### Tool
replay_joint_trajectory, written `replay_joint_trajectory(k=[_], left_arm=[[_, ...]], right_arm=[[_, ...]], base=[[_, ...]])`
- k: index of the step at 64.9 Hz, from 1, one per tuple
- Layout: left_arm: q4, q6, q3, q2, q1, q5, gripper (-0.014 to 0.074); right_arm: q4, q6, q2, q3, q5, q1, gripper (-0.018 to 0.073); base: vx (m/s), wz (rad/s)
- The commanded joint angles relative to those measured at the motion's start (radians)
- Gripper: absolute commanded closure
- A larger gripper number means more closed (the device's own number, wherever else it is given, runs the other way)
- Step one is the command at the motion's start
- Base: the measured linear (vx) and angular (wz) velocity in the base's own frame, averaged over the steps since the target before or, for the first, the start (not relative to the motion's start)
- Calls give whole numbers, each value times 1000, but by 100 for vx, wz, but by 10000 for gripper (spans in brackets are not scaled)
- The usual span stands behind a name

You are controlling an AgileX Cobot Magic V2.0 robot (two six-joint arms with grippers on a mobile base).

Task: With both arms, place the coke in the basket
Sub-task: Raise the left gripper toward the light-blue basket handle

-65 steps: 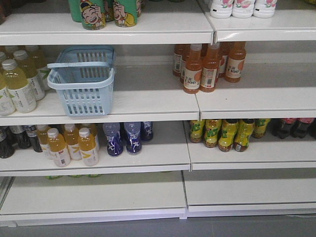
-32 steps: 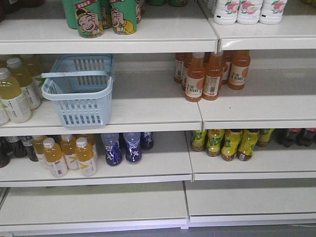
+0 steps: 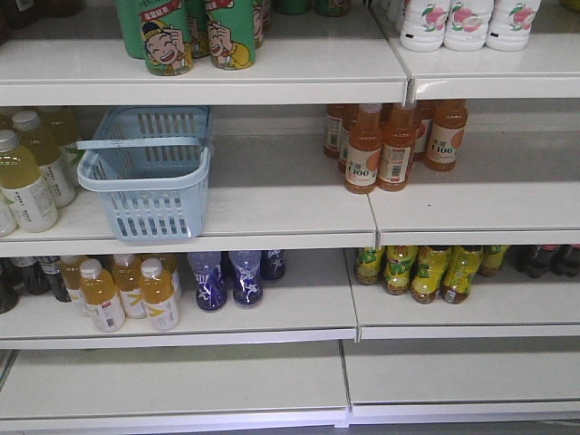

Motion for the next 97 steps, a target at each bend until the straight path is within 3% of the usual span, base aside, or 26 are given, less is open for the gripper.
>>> replay_joint_trajectory(k=[1,63,68,79,87,97], left_arm=[[-7,-9,-33,10,-3,-67,603],[-4,-7,-33,10,-3,-68,603],[26,14,-33,10,-3,-125,603],[10,-12,-59,16,-3,-338,603],[-8,-34,-192,72,-3,-250,603],[4,-8,-366,235,-3,-146,603]], right_arm=[[-1,-4,-13,7,-72,0,561],[-1,-4,-13,7,-75,0,561],[-1,-4,-13,7,-75,0,561],[-1,-4,-13,7,-75,0,561],[-1,-4,-13,7,-75,0,561],[-1,-4,-13,7,-75,0,561]], base=[[0,0],[0,0],[0,0],[0,0],[0,0],[0,0]])
